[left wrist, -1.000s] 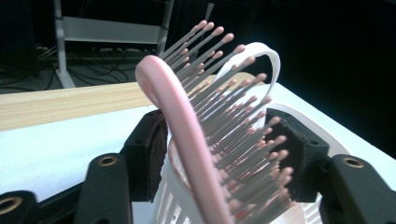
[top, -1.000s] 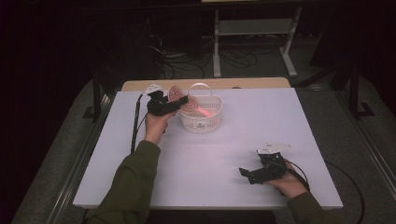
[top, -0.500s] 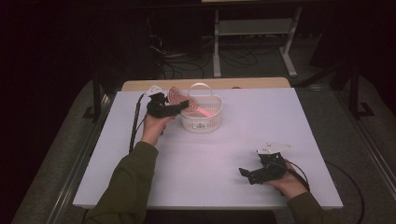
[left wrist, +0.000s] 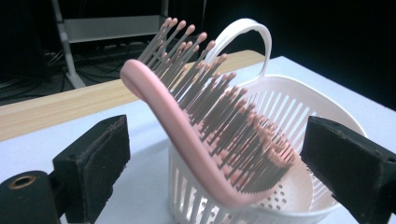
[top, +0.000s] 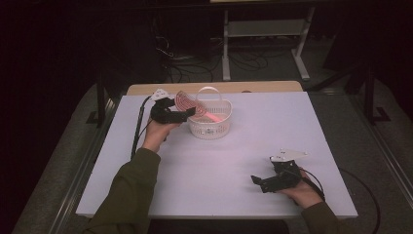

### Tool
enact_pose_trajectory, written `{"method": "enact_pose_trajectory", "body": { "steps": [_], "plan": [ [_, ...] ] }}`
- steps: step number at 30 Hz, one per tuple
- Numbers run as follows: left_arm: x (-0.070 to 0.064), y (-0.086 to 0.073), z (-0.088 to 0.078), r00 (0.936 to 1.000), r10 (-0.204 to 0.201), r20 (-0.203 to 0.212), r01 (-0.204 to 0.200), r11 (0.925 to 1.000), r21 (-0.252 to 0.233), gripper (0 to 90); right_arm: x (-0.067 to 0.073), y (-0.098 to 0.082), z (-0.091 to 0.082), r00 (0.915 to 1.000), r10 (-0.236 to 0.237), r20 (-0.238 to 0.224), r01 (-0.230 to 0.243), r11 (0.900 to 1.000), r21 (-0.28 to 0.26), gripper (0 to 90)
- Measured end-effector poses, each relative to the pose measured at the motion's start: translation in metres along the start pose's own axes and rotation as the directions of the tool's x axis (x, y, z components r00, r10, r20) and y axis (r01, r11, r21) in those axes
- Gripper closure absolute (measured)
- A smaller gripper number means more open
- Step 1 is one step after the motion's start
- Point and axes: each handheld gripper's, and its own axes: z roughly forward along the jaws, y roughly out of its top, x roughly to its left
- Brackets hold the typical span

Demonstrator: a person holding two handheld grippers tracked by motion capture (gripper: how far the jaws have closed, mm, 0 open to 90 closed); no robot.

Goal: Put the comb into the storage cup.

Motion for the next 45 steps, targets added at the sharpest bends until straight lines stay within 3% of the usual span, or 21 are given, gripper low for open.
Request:
{"method": "enact_pose_trajectory", "body": {
  "steps": [15,19,33,45],
  "plan": [
    [0.000,-0.004,-0.026,0.9975,0.069,-0.013,-0.069,0.9974,0.020,3.5,0.003,0.004,0.003,0.9999,-0.012,-0.002,0.012,1.000,0.006,0.0],
    [0.000,-0.005,-0.035,0.9973,0.072,-0.012,-0.072,0.9971,0.023,3.5,0.004,0.004,0.004,0.9999,-0.015,-0.002,0.015,1.000,0.010,0.0],
    [-0.007,-0.017,-0.053,0.9933,0.111,0.031,-0.113,0.9907,0.076,1.4,0.004,0.003,0.004,0.9999,-0.013,0.003,0.012,1.000,0.013,0.0],
    [-0.023,-0.029,-0.075,0.9837,0.160,0.083,-0.169,0.9784,0.119,0.0,0.003,0.003,0.002,0.9999,-0.014,0.007,0.014,1.000,0.008,0.0]
  ]
}}
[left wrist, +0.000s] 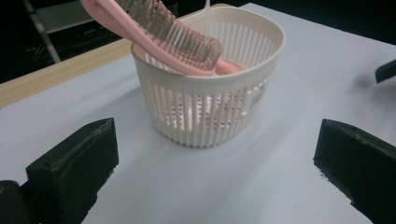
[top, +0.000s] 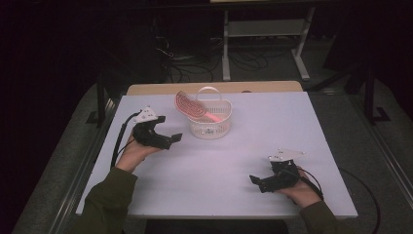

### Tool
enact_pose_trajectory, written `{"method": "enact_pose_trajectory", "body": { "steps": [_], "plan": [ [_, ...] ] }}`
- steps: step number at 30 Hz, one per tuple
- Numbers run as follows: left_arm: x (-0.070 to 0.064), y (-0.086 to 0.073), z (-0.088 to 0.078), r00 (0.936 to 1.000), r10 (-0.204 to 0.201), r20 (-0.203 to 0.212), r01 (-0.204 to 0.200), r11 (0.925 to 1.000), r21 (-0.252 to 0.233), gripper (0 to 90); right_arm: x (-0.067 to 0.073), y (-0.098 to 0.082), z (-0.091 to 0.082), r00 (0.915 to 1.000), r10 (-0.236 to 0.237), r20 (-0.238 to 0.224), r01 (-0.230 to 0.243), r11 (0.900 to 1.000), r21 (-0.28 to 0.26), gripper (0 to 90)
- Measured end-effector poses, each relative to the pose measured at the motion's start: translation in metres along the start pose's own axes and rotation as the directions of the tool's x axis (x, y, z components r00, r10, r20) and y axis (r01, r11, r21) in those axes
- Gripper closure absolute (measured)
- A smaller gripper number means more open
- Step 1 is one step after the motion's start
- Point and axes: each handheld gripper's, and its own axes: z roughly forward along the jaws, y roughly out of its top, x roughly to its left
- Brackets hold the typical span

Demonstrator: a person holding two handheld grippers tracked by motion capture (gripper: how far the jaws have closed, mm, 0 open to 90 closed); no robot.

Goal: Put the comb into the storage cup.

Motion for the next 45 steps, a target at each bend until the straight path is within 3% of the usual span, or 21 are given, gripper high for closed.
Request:
{"method": "enact_pose_trajectory", "body": {
  "steps": [19,33,37,45],
  "plan": [
    [-0.019,-0.031,-0.023,0.9998,0.020,0.010,-0.020,0.9986,0.049,0.0,0.000,0.000,0.000,1.0000,0.000,0.005,0.000,1.000,0.000,0.0],
    [-0.027,-0.065,-0.035,0.9997,-0.002,0.026,-0.001,0.9962,0.088,0.0,0.000,0.001,-0.002,1.0000,-0.004,0.006,0.004,1.000,-0.002,0.0],
    [-0.031,-0.070,-0.040,0.9993,-0.017,0.033,0.014,0.9963,0.085,0.0,0.000,0.001,-0.002,1.0000,-0.005,0.007,0.005,1.000,-0.002,0.0],
    [-0.038,-0.079,-0.038,0.9984,-0.013,0.056,0.006,0.9932,0.117,0.0,0.000,0.000,-0.002,1.0000,-0.006,0.008,0.006,1.000,-0.002,0.0]
  ]
}}
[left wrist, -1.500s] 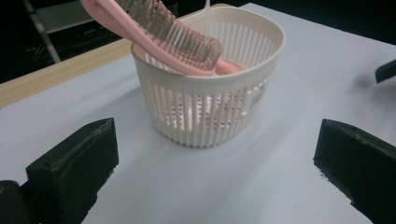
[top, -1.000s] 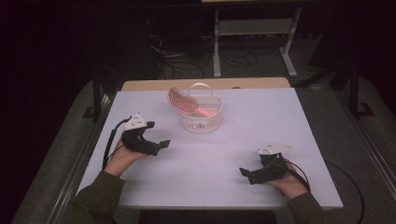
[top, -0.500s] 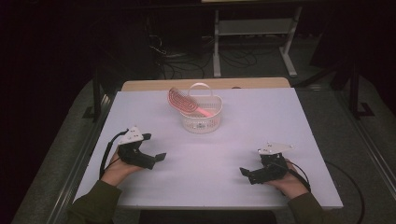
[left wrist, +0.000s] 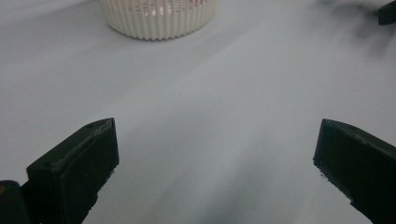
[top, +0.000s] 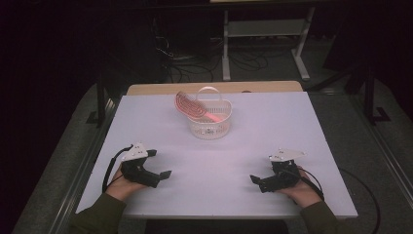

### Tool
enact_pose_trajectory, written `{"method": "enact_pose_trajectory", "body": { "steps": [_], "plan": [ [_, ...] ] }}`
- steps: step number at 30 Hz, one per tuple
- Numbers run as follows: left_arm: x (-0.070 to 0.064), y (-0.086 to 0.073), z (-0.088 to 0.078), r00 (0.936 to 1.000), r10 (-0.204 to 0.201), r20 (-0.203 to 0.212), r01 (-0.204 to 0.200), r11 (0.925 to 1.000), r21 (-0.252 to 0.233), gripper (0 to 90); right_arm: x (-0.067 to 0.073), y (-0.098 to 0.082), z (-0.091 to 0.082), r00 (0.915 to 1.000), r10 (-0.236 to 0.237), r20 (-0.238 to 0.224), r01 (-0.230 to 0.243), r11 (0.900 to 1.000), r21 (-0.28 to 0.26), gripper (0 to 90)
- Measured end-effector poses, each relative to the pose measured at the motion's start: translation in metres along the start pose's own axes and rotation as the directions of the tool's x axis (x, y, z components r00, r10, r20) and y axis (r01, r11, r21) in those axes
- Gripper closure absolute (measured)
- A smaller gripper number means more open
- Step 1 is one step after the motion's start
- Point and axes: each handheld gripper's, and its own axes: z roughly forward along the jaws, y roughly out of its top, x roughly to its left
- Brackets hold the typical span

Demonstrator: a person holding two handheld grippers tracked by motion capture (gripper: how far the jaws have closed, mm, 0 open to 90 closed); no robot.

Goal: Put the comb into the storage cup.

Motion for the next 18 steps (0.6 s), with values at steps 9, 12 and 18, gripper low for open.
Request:
{"method": "enact_pose_trajectory", "body": {
  "steps": [9,12,18],
  "plan": [
    [-0.0029,-0.0045,0.0085,0.9997,0.023,0.007,-0.024,0.9978,0.062,0.0,0.0001,-0.0001,0.0008,1.0000,0.000,0.002,0.000,1.000,0.003,0.0],
    [-0.0036,-0.0041,0.0082,0.9996,0.026,0.008,-0.027,0.9978,0.061,0.0,0.0002,-0.0001,0.0009,1.0000,0.000,0.002,0.000,1.000,0.003,0.0],
    [-0.0031,-0.0039,0.0077,0.9997,0.024,0.008,-0.025,0.9981,0.057,0.0,0.0002,-0.0002,0.0005,1.0000,-0.001,0.003,0.001,1.000,0.003,0.0]
  ]
}}
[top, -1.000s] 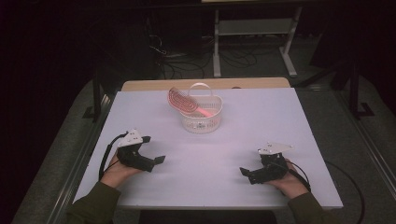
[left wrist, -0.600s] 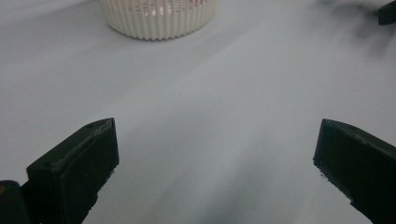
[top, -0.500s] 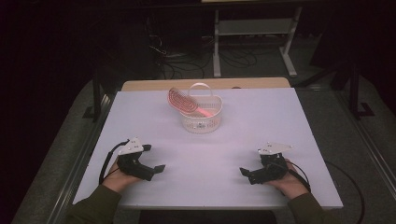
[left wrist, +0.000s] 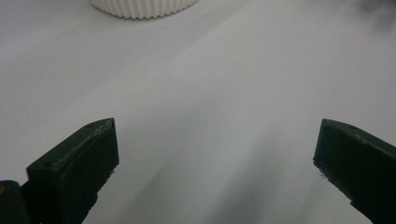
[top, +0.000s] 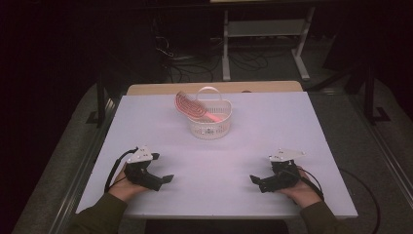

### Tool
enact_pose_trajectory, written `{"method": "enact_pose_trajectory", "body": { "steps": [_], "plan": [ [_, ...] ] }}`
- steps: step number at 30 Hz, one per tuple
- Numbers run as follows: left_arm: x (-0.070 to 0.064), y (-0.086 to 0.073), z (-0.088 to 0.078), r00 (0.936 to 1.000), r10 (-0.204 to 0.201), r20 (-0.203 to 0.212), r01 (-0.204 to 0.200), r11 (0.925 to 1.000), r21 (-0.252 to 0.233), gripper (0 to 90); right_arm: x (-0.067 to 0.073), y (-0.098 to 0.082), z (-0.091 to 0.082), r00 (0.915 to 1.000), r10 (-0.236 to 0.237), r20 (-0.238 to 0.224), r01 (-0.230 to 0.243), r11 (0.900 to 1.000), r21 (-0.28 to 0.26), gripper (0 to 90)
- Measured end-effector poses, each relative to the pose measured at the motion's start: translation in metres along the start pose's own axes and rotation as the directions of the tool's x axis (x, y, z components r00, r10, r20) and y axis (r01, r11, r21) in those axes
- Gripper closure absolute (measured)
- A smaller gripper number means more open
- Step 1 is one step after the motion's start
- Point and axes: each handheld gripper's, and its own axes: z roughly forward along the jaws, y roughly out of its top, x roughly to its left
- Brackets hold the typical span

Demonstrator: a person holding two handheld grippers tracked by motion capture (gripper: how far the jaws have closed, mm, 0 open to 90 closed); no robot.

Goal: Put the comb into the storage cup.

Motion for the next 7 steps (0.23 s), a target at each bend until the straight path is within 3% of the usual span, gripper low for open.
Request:
{"method": "enact_pose_trajectory", "body": {
  "steps": [7],
  "plan": [
    [0.0000,0.0001,0.0003,1.0000,0.000,0.003,0.000,1.0000,0.000,0.0,-0.0003,0.0000,-0.0002,1.0000,0.002,0.001,-0.002,1.000,0.001,0.0]
  ]
}}
